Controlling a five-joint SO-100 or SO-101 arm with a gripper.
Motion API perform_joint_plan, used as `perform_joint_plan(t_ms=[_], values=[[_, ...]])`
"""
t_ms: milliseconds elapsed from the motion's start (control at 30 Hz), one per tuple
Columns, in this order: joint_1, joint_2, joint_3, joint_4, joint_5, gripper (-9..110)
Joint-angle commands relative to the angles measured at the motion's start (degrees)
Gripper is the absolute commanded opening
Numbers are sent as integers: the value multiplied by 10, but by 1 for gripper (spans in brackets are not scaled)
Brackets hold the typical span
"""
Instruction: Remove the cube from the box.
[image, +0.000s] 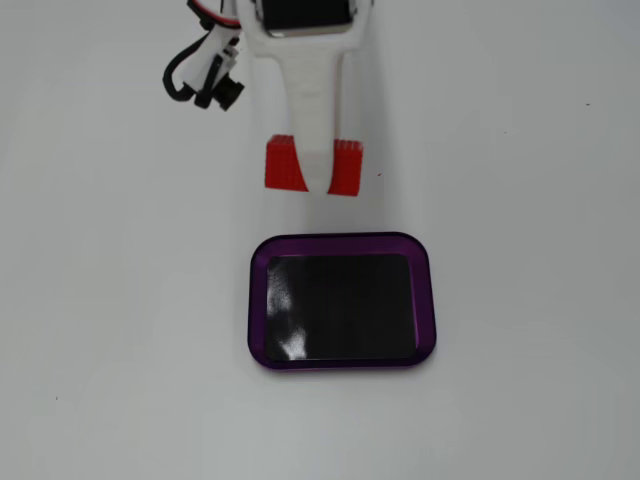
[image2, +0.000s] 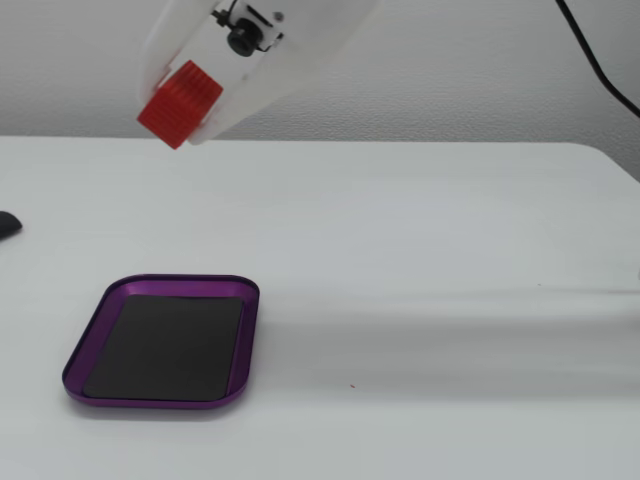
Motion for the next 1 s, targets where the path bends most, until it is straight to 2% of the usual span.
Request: perform_joint_plan(t_ms=[0,300,500,700,967], values=[[2,96,75,-33,3,0],[-1,317,401,-202,-2,0],[-2,387,553,-272,-2,0],[-48,388,648,-320,-3,0],[-91,387,692,-348,-4,0]])
